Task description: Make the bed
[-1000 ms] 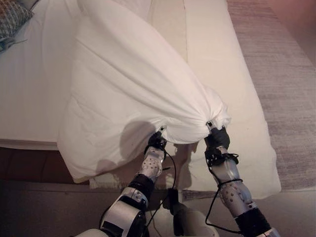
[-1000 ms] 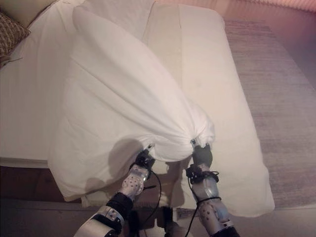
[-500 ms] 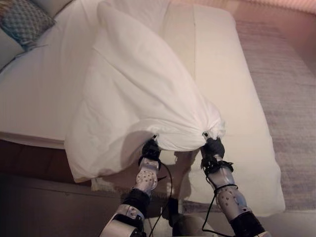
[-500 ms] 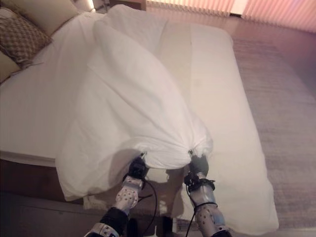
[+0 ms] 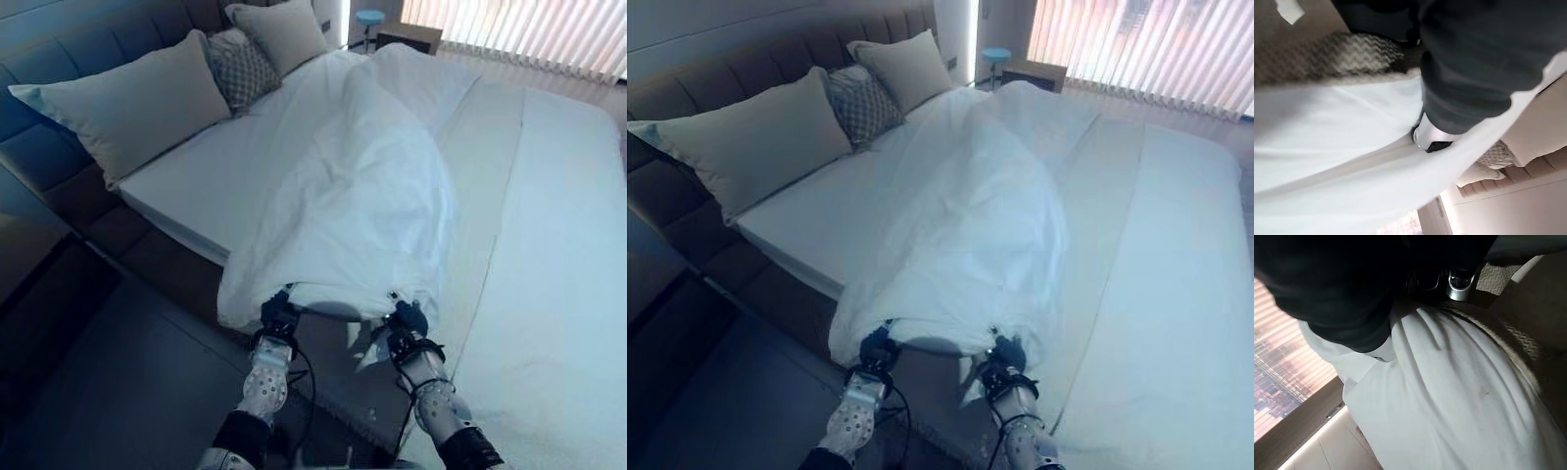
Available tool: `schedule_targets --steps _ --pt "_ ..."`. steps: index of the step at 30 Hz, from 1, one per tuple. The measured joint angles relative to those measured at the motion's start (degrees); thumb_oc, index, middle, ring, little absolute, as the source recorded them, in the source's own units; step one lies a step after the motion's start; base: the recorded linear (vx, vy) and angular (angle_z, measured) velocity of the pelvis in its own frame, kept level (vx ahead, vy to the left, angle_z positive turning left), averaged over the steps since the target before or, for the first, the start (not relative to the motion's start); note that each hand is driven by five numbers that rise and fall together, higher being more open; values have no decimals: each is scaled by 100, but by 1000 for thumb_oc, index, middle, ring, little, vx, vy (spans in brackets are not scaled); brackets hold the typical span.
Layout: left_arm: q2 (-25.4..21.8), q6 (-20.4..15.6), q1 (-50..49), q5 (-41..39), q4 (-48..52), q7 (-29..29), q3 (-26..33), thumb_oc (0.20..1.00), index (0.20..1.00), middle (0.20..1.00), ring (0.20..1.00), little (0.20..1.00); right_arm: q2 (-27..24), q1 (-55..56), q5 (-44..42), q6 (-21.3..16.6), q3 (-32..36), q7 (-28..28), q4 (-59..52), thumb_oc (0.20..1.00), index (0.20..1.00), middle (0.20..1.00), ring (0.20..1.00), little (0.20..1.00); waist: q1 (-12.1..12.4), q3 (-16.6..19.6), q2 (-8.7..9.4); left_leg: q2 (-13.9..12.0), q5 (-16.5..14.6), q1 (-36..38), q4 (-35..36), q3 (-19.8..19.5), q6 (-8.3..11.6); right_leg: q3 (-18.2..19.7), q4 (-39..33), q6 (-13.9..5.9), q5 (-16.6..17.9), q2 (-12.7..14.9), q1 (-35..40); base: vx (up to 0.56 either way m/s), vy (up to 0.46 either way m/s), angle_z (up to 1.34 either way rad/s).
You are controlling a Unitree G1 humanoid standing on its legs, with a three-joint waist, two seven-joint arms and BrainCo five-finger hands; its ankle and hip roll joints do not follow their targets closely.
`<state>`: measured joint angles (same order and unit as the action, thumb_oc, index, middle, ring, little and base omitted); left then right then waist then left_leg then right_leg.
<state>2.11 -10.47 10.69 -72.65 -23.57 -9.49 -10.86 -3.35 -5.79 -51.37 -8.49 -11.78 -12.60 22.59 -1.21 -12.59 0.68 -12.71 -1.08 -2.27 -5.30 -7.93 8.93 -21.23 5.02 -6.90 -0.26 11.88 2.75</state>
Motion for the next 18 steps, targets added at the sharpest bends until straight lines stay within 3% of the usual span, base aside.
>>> schedule_targets --steps 1,2,3,4,5,6,7,8,9,10,11,13,15,16,17,18 --pt "-6 2 -25 3 -12 5 -44 200 200 200 200 200 -49 -15 -3 28 3 43 35 200 200 200 200 200 -67 60 -98 -153 100 144 79 -61 -46 176 226 -239 -16 189 -100 -34 445 -31" --pt "-17 3 -28 8 -10 8 -61 200 200 200 200 200 -71 12 -4 36 2 81 34 200 200 200 200 200 -103 106 -147 -74 -74 206 28 -126 216 321 336 -348 27 298 -218 -57 910 -51" --pt "-107 1 7 13 -20 26 -54 200 200 200 200 200 16 18 -9 72 -21 111 106 200 200 200 200 200 -90 114 131 281 -205 243 -4 -19 381 499 391 -500 188 692 -369 -82 698 -62" --pt "-161 0 -29 27 -48 35 -69 200 200 200 200 200 128 65 -13 142 -2 124 124 200 200 200 200 200 -75 173 421 709 -370 127 -312 165 111 631 280 -522 544 1065 -453 -85 698 -56" --pt "-174 0 -55 44 -52 35 -75 200 200 200 200 200 167 125 -14 155 -5 123 116 200 200 200 200 200 -78 197 499 860 -434 62 -486 236 12 675 167 -476 755 1183 -475 -148 483 -83" --pt "-247 -41 -77 140 -78 54 -83 200 200 200 200 200 259 136 -22 157 -21 121 163 200 200 200 200 200 40 206 511 976 -574 -49 -723 621 -194 798 85 -408 1273 1399 -656 -274 712 -98" --pt "-346 -49 -82 301 -159 77 -138 200 200 200 200 200 341 192 -86 165 -21 142 275 200 200 200 200 200 128 251 560 1055 -627 -138 -906 1000 -360 556 92 -358 1567 1522 -810 -273 710 -100" --pt "-371 -49 -97 397 -198 67 -137 200 200 200 200 200 385 208 -122 180 -35 141 317 200 200 200 200 200 71 319 622 1156 -654 -220 -1043 1086 -443 419 133 -178 1881 1488 -883 -316 879 -69" --pt "-413 -58 -91 449 -246 55 -77 200 200 200 200 200 456 90 -170 176 -32 118 455 200 200 200 200 200 115 246 531 1140 -752 -351 -1159 1211 -612 250 84 -55 2334 1450 -971 -134 423 -19" --pt "-419 -57 -94 451 -256 45 -73 200 200 200 200 200 482 82 -224 175 -26 128 526 200 200 200 200 200 82 208 409 1081 -713 -435 -1172 1117 -754 181 441 -212 2055 1351 -1031 -180 586 -8" --pt "-413 -55 -105 453 -269 48 -72 200 200 200 200 200 479 89 -234 181 -31 131 554 200 200 200 200 200 116 233 366 1020 -614 -441 -1055 1173 -785 272 866 -326 1465 1210 -1119 -89 282 30" --pt "-421 -50 -135 453 -200 48 -16 200 200 200 200 200 468 33 -238 204 -58 187 546 200 200 200 200 200 140 303 325 981 -248 -350 -572 1182 -843 169 1679 -330 237 623 -1083 -138 408 21" --pt "-440 -47 -135 455 -121 41 151 200 200 200 200 200 470 -45 -294 210 -202 219 541 200 200 200 200 200 194 319 343 1071 -48 -157 -287 1260 -848 -26 1607 -169 -281 91 -784 -145 360 -26" --pt "-439 -46 -129 456 -93 39 220 200 200 200 200 200 472 -77 -339 208 -266 227 552 200 200 200 200 200 179 306 316 1096 -8 -126 -218 1252 -875 25 1451 -215 -393 -53 -661 -141 260 -21" --pt "-427 -40 -127 464 -94 28 257 200 200 200 200 200 471 -81 -345 209 -306 240 588 200 200 200 200 200 177 308 318 1102 54 -46 -135 1253 -884 251 1436 -398 -658 -243 -636 -85 138 6" --pt "-424 -36 -144 531 -94 14 257 200 200 200 200 200 456 -79 -369 211 -370 244 608 200 200 200 200 200 189 324 349 1115 137 66 22 1232 -848 596 1314 -278 -919 -670 -473 -211 264 11"
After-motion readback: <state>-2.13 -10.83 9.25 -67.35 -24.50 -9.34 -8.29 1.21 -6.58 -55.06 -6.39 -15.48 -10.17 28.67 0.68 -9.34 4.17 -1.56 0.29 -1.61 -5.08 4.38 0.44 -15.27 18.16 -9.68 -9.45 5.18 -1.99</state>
